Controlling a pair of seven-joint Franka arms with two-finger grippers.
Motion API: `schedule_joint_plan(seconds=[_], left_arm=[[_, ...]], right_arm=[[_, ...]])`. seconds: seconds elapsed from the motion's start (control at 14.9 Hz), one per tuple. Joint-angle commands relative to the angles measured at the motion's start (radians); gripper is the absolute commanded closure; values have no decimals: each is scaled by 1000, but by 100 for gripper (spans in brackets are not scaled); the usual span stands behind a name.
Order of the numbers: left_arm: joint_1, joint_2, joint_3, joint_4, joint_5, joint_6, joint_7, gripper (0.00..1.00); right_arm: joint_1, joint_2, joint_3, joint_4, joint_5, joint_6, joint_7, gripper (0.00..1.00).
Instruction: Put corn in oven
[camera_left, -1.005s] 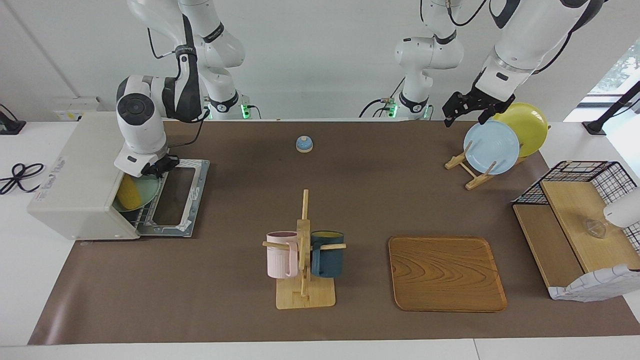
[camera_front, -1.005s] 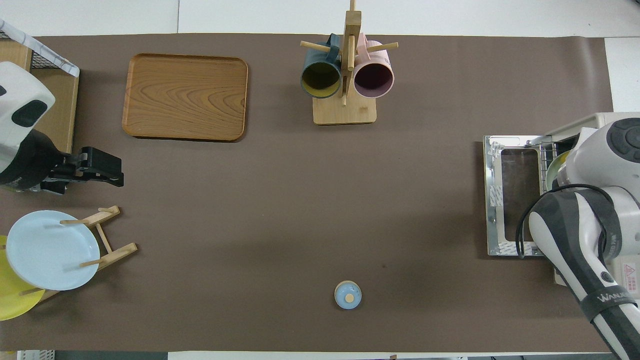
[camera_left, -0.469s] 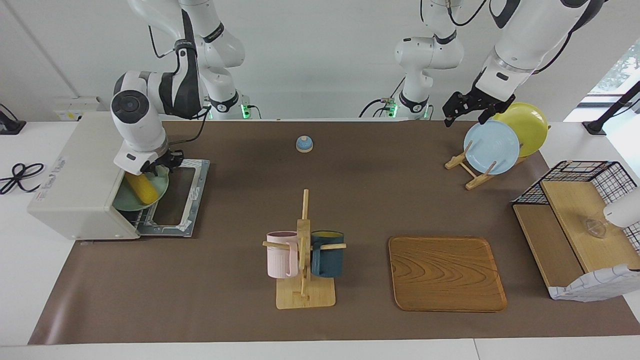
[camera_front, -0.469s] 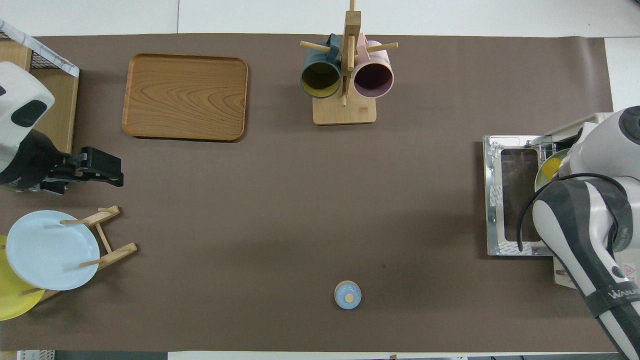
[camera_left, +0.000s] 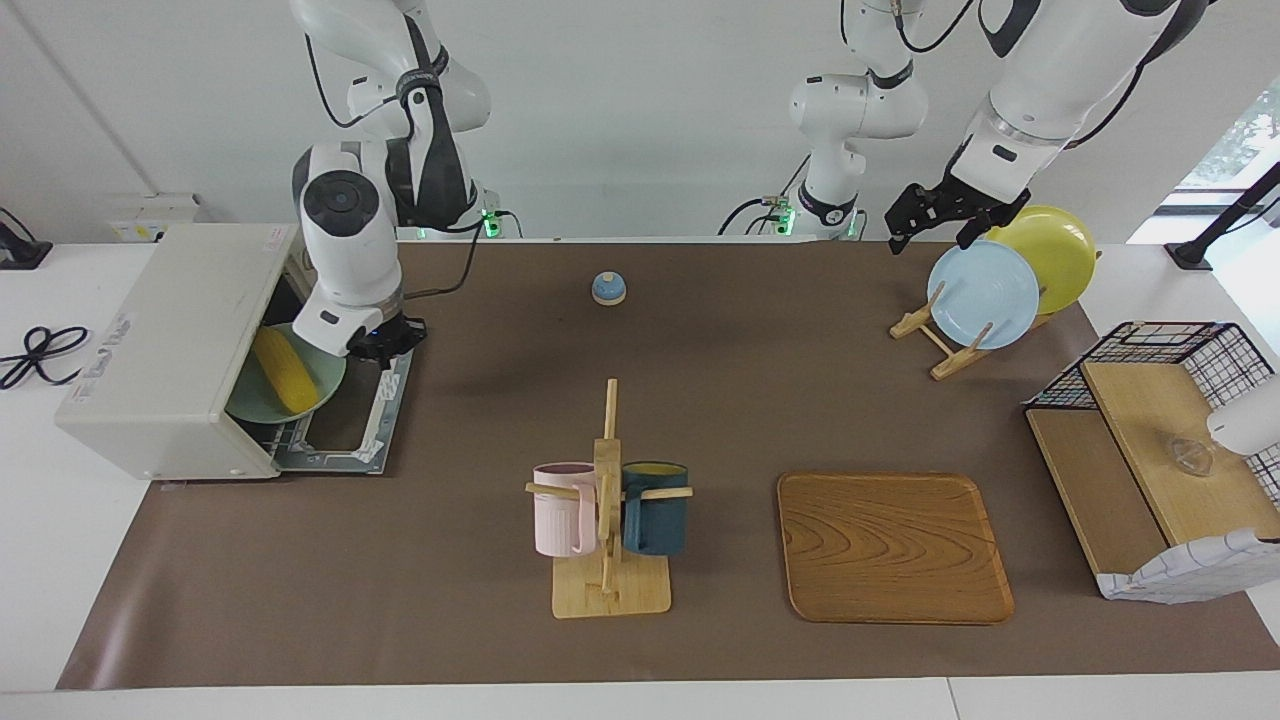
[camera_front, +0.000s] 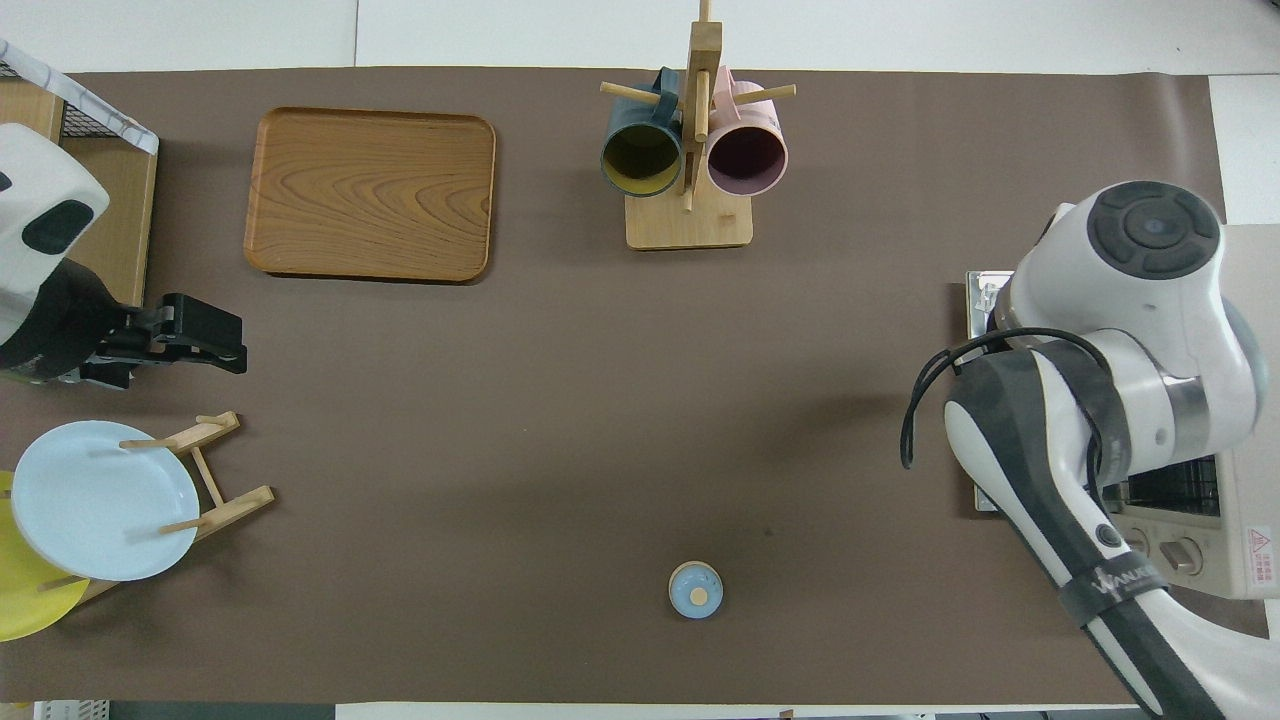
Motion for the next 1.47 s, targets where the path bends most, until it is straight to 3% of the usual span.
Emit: schedule_joint_plan(seconds=[0.0,0.33,1.0,1.41], left_arm=[[13,-5,-9,5,9,-18,3,0],[13,-5,-9,5,9,-18,3,0],[13,-5,-7,5,9,-18,3,0],[13,-5,-9,5,9,-18,3,0]], right_arm=[[-2,57,2,-16,12,52,91,100],[1,66,0,-103,12,118,154,100],[-33,94,-1,-160,-2,186,148,100],[-31,94,-1,-154,-135,149,140,100]])
